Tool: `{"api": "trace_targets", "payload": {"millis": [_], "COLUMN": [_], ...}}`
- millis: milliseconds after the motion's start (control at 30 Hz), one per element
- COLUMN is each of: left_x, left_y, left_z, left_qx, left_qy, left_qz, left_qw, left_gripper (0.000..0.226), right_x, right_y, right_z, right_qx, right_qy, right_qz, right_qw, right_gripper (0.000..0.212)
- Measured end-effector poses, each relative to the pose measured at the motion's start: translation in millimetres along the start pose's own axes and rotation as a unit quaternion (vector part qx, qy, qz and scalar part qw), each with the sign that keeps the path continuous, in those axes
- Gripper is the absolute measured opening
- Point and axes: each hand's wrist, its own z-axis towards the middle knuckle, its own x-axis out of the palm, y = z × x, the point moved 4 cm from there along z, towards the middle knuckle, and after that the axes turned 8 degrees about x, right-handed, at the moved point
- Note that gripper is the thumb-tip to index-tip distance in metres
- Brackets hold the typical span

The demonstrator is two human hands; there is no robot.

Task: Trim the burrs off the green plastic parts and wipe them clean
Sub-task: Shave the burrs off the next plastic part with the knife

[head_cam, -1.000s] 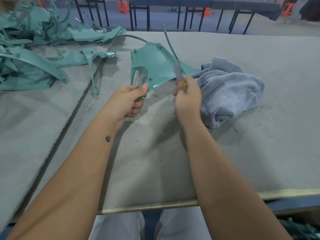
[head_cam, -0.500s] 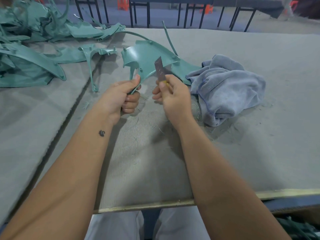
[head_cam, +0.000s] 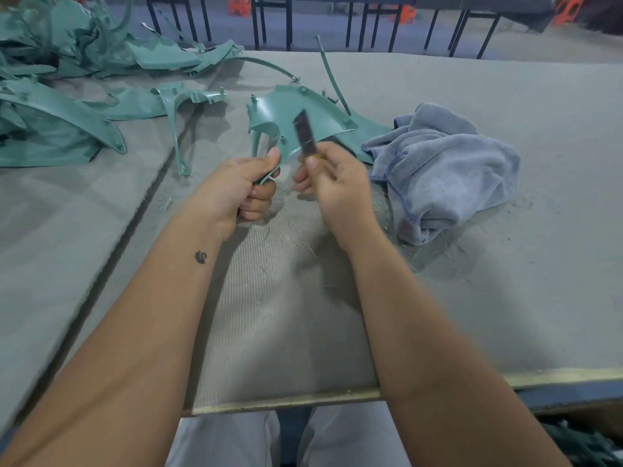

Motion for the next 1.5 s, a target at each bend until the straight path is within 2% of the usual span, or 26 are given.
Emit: {"api": "trace_targets", "payload": {"millis": [100,200,267,400,467,567,667,833,900,1000,1067,1133,1233,1267,1333,1433,1500], "left_x": [0,1,1,-1,-2,-2,1,4,3,1,1,0,1,1,0,2,2], "left_y": [0,1,0,-1,-2,-3,-4,-2,-1,0,0,-1,-1,-1,0,3,4], "left_z": [-2,-4,-4,-3,-2,-4,-6,-7,-7,-4,-3,-3,-5,-6,-5,0,1], "left_qx": [-0.005,-0.007,-0.005,-0.006,-0.009,-0.010,-0.001,0.001,0.003,0.001,-0.003,-0.004,-0.002,-0.001,0.000,0.002,-0.001], "left_qy": [0.024,0.037,0.032,0.016,0.016,0.037,0.061,0.079,0.071,0.041,0.030,0.031,0.050,0.051,0.038,0.016,0.011], "left_qz": [0.007,0.014,0.004,-0.021,-0.023,-0.017,0.001,0.011,0.002,-0.018,-0.026,-0.026,-0.021,-0.021,-0.026,-0.033,-0.034], "left_qw": [1.000,0.999,0.999,1.000,1.000,0.999,0.998,0.997,0.998,0.999,0.999,0.999,0.999,0.998,0.999,0.999,0.999], "left_gripper": [0.033,0.033,0.033,0.032,0.033,0.032,0.030,0.030,0.030,0.032,0.034,0.034,0.031,0.030,0.033,0.036,0.037], "right_x": [-19,-25,-21,0,0,-15,-28,-32,-27,-9,0,-3,-16,-16,-10,8,12], "right_y": [-7,-9,-4,4,4,-1,-11,-16,-14,-7,-5,-5,-12,-13,-11,-9,-7], "right_z": [6,7,4,-4,-3,4,11,14,14,7,3,5,10,11,10,3,3], "right_qx": [0.053,0.076,0.059,0.009,0.010,0.038,0.092,0.124,0.113,0.051,0.020,0.026,0.084,0.089,0.063,-0.003,-0.015], "right_qy": [-0.106,-0.148,-0.127,0.023,0.029,-0.061,-0.150,-0.200,-0.175,-0.054,0.006,-0.009,-0.102,-0.111,-0.063,0.066,0.093], "right_qz": [0.058,0.070,0.067,0.007,0.009,0.067,0.136,0.182,0.169,0.090,0.061,0.067,0.140,0.147,0.102,0.017,-0.005], "right_qw": [0.991,0.984,0.988,1.000,0.999,0.995,0.975,0.955,0.963,0.993,0.998,0.997,0.981,0.979,0.991,0.998,0.996], "right_gripper": [0.028,0.026,0.022,0.019,0.017,0.019,0.018,0.019,0.018,0.021,0.019,0.019,0.019,0.019,0.022,0.022,0.017]}}
